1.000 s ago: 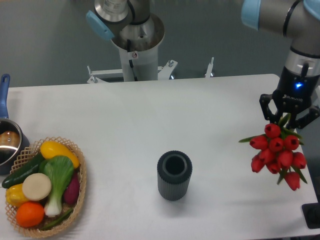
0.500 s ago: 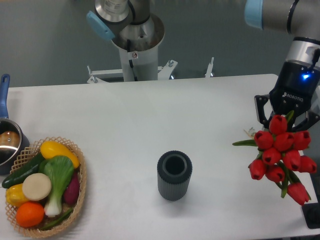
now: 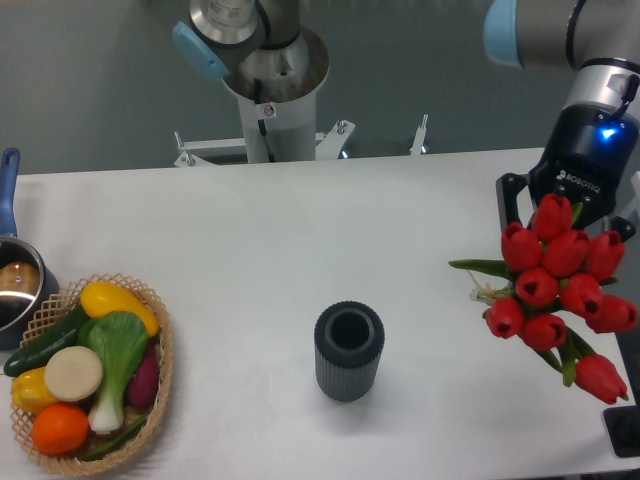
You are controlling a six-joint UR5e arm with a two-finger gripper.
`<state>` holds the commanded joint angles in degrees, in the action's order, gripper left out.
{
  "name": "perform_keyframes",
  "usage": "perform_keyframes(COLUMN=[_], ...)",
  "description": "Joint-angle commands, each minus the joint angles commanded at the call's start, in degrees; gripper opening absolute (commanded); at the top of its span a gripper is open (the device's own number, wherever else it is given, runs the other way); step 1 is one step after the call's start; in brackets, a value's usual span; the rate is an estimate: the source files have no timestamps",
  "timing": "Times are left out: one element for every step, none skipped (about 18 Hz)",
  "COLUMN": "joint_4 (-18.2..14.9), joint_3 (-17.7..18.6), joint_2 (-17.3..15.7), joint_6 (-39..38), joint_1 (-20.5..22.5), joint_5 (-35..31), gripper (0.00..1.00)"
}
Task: Insert the flowers into the vase
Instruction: 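Carry the tulips over the dark grey vase and lower stems inside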
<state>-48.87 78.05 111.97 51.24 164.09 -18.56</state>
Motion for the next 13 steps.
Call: perform_keyframes(joint_4=[0.79, 1.23, 1.24, 1.41, 1.85, 2.03, 2.03, 2.2, 2.47, 2.64, 2.73, 2.73, 2.82], joint_3=[0.35, 0.35, 0.53, 1.31, 1.84, 2.19, 3.16, 4.38, 5.61, 6.5, 7.03, 7.29, 7.56], joint_2=[0.17, 0.44, 0.53, 0.53, 0.53, 0.53, 0.27, 0.09, -0.17, -0.26, -0.26, -0.26, -0.35], joint_6=[0.0, 0.0, 0.09, 0.44, 1.05, 1.14, 1.23, 1.49, 2.28, 2.98, 3.25, 3.34, 3.34], joint_1=[-0.44, -0.88, -1.05, -1.06, -1.4, -1.76, -2.02, -2.55, -2.99, -3.6, -4.21, -4.66, -5.01], joint_5=[1.58, 2.99, 3.87, 4.66, 5.8, 6.77, 7.3, 7.66, 7.83, 8.1, 8.19, 8.19, 8.28], gripper=[0.0, 0.0, 0.0, 0.0, 0.0, 0.0, 0.0, 0.0, 0.0, 0.0, 0.0, 0.0, 0.0])
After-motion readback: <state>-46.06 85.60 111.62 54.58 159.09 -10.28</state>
